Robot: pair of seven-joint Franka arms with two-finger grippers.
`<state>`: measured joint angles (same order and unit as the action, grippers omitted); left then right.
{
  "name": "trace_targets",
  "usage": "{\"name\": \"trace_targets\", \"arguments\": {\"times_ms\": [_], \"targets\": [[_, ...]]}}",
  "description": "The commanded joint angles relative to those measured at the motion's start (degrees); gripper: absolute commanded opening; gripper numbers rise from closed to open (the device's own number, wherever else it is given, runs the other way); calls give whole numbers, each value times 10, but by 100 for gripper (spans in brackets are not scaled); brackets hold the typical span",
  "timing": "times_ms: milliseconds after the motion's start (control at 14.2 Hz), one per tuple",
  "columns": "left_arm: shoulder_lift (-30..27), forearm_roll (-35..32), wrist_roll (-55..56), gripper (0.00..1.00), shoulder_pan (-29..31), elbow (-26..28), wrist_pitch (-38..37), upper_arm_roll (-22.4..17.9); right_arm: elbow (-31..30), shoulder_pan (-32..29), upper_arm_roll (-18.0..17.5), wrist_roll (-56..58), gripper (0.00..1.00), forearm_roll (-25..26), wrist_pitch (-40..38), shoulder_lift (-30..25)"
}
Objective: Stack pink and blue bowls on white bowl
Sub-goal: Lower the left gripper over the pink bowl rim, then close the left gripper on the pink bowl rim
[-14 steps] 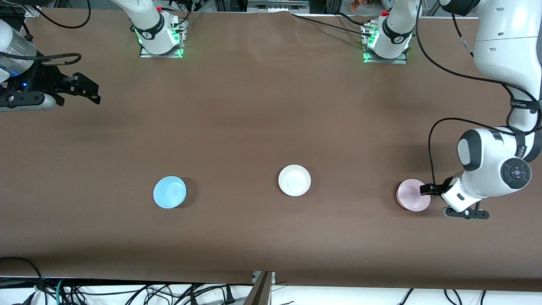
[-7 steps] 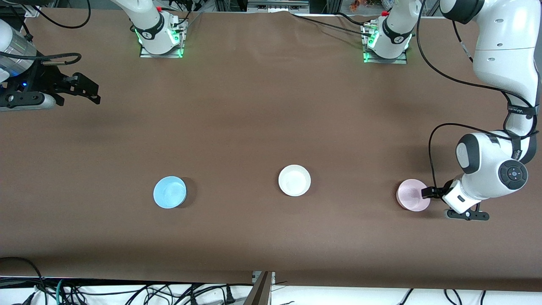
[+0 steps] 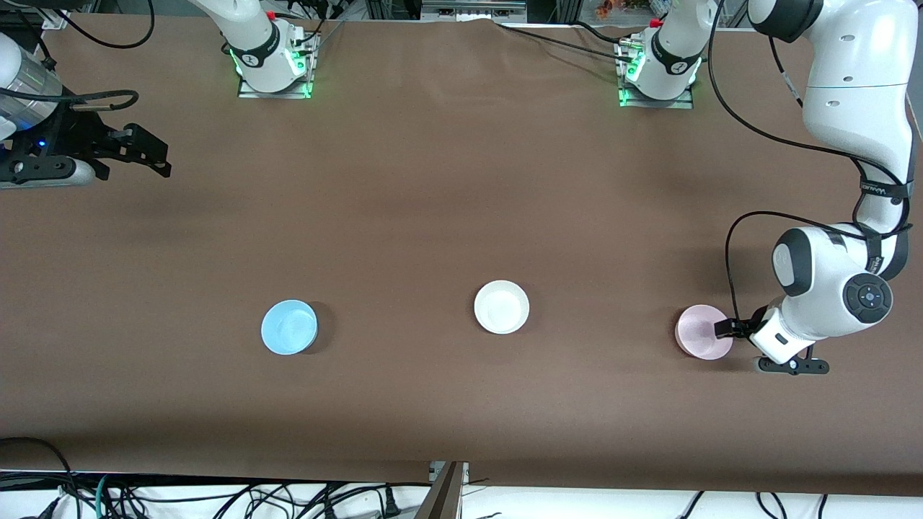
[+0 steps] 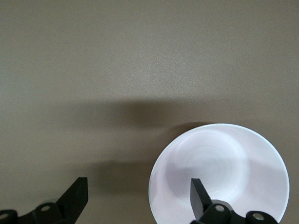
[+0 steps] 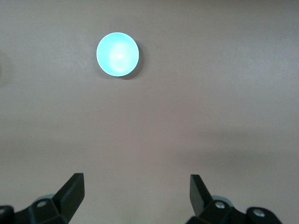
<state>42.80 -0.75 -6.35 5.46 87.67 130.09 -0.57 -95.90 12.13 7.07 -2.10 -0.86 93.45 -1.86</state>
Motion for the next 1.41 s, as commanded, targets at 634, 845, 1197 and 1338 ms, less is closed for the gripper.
{"name": "trace_targets", "arguments": {"times_ms": [634,845,1197,1338], "targets": [[-5,-7,72,13,-11,7,-3,3,7,0,1,2,100,-5,-7,-2],[-5,-7,110,0,-27,7,-5,3,7,0,1,2,100,-5,-6,-2],[-18,-7,126,0,-38,5,-27,4,7,0,1,2,100,-5,-6,-2],[-44,-3,127,0,-39,-1,-64,13,7,0,1,2,100,-5,-7,-2]]}}
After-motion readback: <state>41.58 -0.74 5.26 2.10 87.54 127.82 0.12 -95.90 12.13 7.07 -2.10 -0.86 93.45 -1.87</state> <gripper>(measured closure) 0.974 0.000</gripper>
